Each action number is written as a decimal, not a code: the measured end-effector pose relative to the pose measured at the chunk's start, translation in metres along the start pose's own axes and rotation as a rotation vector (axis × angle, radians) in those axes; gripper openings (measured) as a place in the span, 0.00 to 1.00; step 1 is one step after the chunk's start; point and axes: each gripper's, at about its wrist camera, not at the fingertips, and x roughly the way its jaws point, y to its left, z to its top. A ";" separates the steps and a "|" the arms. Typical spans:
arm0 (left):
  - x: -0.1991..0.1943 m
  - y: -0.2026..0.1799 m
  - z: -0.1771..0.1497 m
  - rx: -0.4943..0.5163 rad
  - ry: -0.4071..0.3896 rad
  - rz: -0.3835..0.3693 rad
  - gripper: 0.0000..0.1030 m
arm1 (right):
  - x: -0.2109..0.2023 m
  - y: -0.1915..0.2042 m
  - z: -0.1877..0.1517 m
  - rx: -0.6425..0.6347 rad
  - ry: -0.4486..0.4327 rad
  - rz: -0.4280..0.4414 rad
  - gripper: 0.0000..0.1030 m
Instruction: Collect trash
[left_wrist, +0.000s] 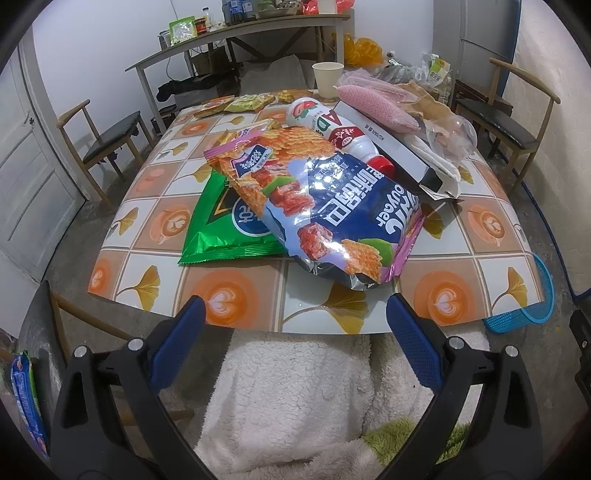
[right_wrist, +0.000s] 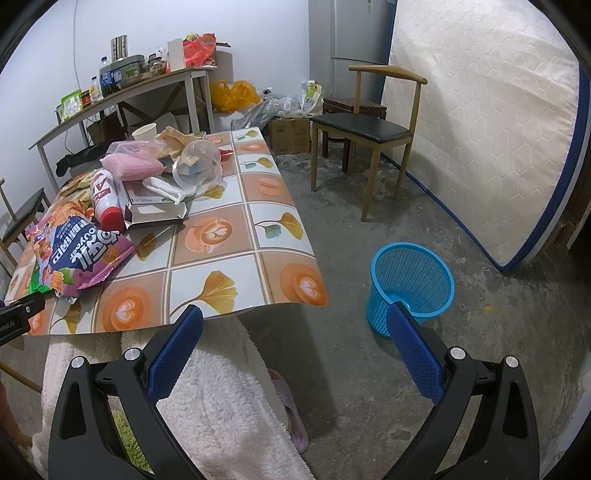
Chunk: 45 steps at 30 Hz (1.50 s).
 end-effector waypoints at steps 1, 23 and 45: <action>0.000 0.000 0.000 0.000 0.000 0.000 0.92 | 0.000 0.000 0.000 0.001 0.000 0.001 0.94; 0.000 0.009 0.001 -0.008 -0.002 0.006 0.92 | -0.001 0.002 0.001 -0.004 0.000 0.004 0.94; 0.002 0.013 0.001 -0.009 0.000 0.012 0.92 | -0.001 0.004 0.003 -0.006 0.003 0.002 0.94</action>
